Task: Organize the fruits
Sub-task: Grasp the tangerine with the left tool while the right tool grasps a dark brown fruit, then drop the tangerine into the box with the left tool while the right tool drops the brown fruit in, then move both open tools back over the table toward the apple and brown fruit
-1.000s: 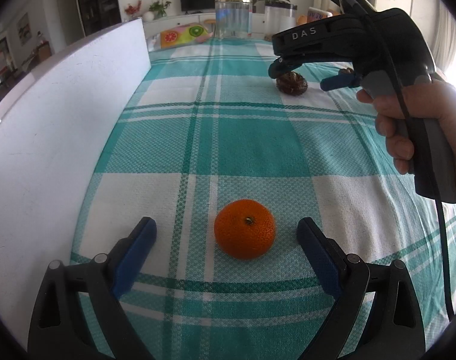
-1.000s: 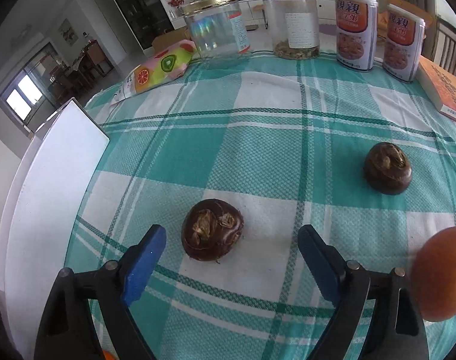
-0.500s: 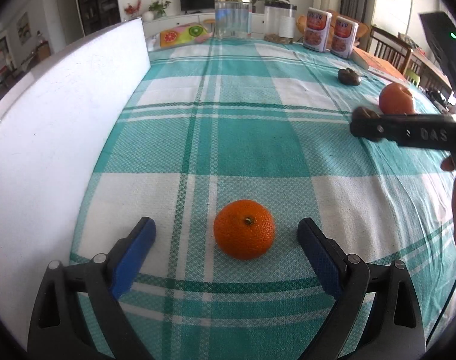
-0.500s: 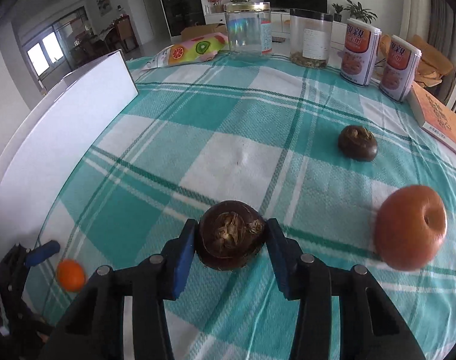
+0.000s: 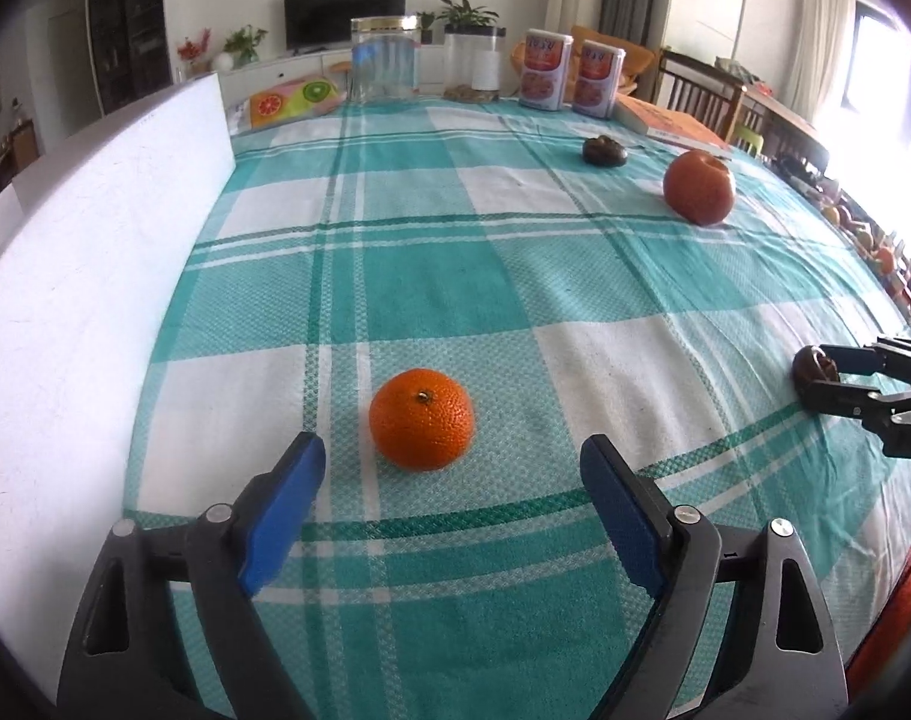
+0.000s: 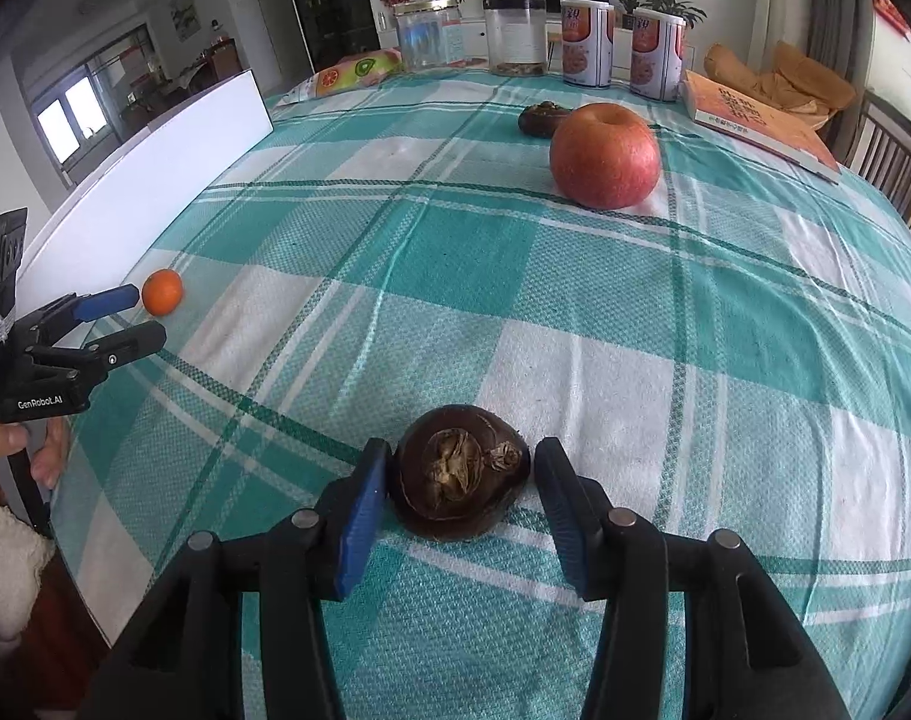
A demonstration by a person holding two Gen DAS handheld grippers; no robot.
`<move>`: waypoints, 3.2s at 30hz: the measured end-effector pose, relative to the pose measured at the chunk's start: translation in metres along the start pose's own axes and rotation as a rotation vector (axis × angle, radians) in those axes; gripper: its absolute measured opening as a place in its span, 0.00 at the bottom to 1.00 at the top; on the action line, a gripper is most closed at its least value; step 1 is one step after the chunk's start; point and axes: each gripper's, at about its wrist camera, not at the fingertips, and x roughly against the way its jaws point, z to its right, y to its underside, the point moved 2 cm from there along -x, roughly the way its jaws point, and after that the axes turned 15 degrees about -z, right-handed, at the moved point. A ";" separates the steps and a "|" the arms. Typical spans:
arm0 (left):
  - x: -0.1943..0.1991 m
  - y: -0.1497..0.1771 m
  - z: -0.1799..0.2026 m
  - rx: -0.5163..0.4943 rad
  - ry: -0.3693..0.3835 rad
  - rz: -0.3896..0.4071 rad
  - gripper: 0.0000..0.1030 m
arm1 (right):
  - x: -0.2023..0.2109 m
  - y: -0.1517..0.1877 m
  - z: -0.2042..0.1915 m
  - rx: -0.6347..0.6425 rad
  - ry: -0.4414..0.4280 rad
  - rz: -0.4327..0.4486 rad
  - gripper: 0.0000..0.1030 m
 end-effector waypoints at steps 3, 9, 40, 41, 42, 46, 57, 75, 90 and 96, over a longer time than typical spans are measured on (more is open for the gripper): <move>-0.004 -0.003 -0.001 0.018 -0.040 -0.010 0.63 | 0.004 -0.002 0.000 -0.013 -0.025 0.000 0.57; -0.006 -0.010 0.004 0.014 -0.057 -0.001 0.33 | -0.005 -0.008 -0.012 -0.003 0.044 -0.046 0.49; 0.151 0.061 -0.265 0.677 -0.142 -0.031 0.73 | 0.034 -0.112 -0.421 0.626 -0.328 -0.084 0.51; 0.162 0.058 -0.256 0.669 -0.150 0.013 0.80 | 0.053 -0.117 -0.413 0.604 -0.344 -0.031 0.53; 0.172 0.052 -0.251 0.658 -0.155 0.054 0.83 | 0.073 -0.120 -0.402 0.582 -0.364 0.025 0.56; 0.202 0.030 -0.201 0.566 -0.125 0.177 0.93 | 0.132 -0.124 -0.346 0.485 -0.374 0.233 0.89; 0.104 -0.005 -0.020 0.227 0.109 0.048 0.94 | 0.016 -0.047 -0.085 0.020 0.088 0.116 0.99; -0.024 -0.029 0.043 0.065 -0.071 -0.045 0.94 | -0.006 0.029 0.041 -0.271 0.235 0.055 0.99; -0.027 -0.030 0.043 0.065 -0.083 -0.054 0.99 | -0.004 0.023 0.045 -0.299 0.149 0.003 1.00; -0.027 -0.030 0.043 0.065 -0.082 -0.054 0.99 | 0.023 -0.051 0.056 -0.257 0.092 0.137 1.00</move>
